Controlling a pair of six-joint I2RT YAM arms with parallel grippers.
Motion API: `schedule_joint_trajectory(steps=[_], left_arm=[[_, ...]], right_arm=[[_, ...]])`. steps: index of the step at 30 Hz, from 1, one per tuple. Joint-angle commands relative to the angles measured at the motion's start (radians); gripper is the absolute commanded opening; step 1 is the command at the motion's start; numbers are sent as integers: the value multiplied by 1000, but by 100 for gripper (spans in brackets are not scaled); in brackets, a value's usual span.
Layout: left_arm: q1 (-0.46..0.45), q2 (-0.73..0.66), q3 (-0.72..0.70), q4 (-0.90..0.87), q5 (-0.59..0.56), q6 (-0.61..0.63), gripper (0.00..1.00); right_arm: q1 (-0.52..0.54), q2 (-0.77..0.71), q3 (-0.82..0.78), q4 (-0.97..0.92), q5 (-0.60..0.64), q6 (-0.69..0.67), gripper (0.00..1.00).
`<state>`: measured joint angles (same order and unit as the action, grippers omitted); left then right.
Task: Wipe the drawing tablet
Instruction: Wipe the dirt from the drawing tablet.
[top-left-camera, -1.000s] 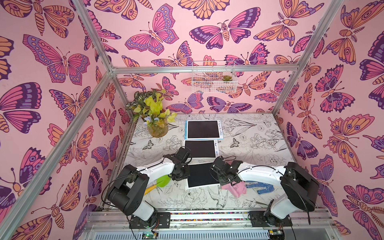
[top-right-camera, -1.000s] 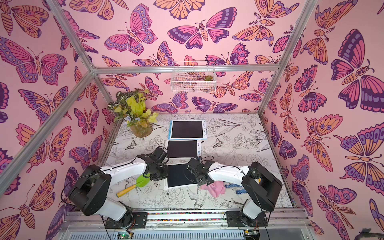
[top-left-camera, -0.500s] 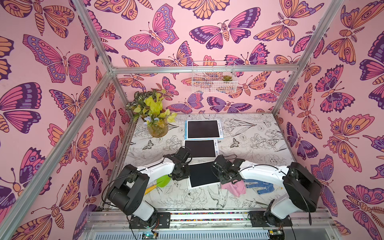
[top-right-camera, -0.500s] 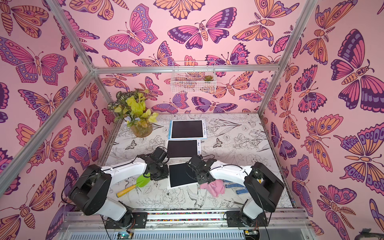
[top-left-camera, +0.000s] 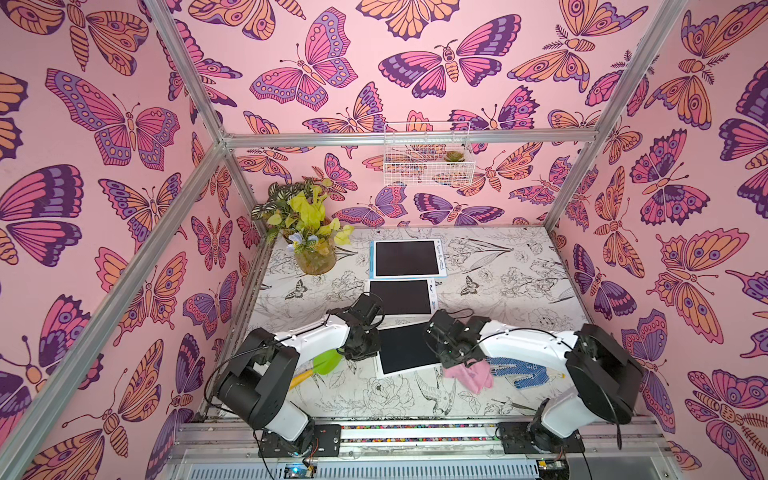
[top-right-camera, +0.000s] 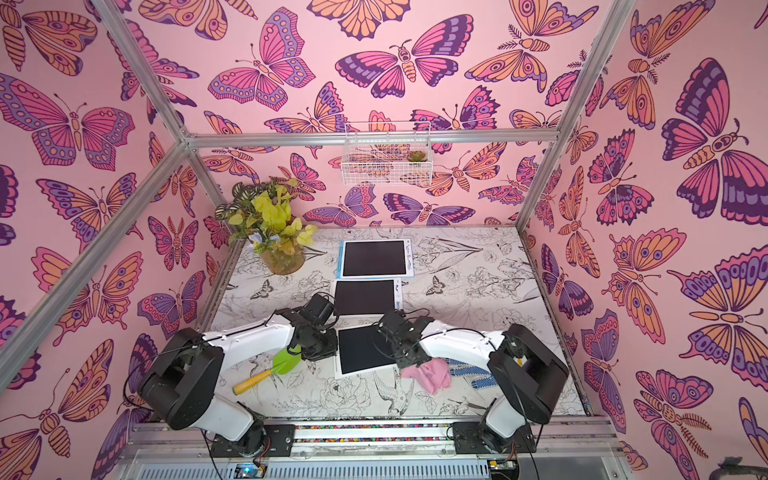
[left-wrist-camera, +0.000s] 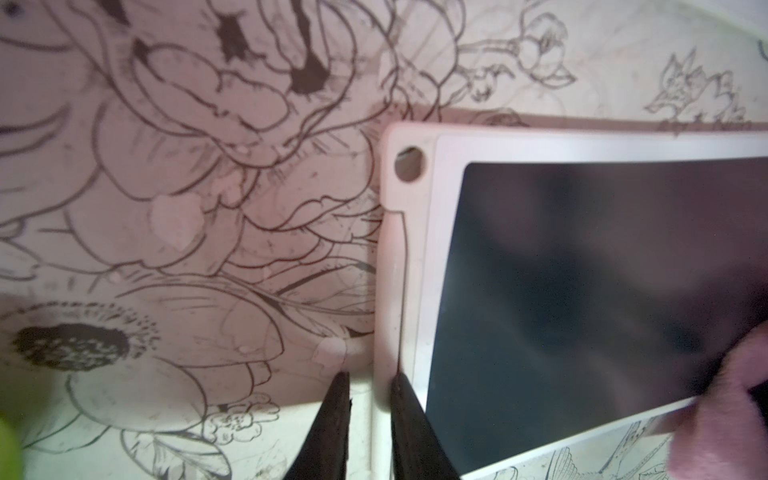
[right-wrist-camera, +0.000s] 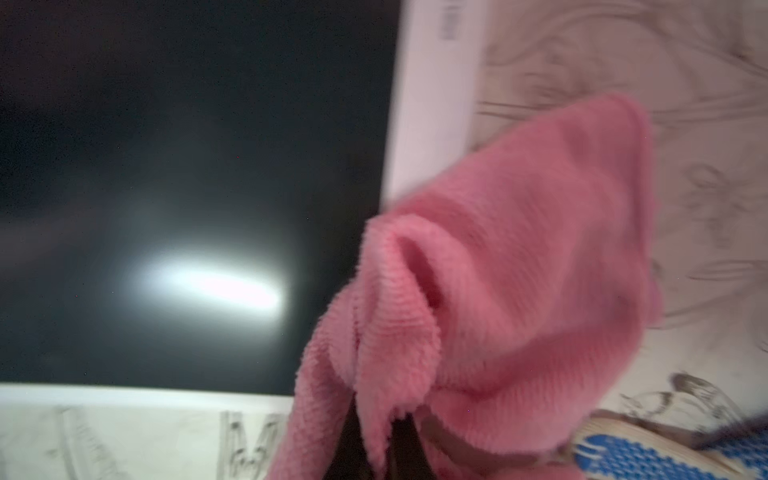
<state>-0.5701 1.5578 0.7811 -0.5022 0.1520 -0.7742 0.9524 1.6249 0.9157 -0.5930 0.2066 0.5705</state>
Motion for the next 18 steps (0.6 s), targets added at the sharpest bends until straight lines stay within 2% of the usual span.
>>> schedule_joint_trajectory(steps=[1, 7, 9, 13, 18], left_arm=[[-6, 114, -84, -58, -42, 6, 21], [-7, 109, -91, -59, -45, 6, 21], [-7, 103, -95, -58, -48, 6, 21], [-7, 91, -96, -55, -48, 6, 21], [-6, 93, -98, -40, -36, 13, 23]], right_arm=[[29, 55, 42, -13, -26, 38, 0], [-223, -64, -78, -86, -13, 23, 0], [-266, -120, -80, -119, 15, -3, 0], [-260, -178, -58, -92, 39, -14, 0], [-136, -141, -27, 140, 40, -52, 0]])
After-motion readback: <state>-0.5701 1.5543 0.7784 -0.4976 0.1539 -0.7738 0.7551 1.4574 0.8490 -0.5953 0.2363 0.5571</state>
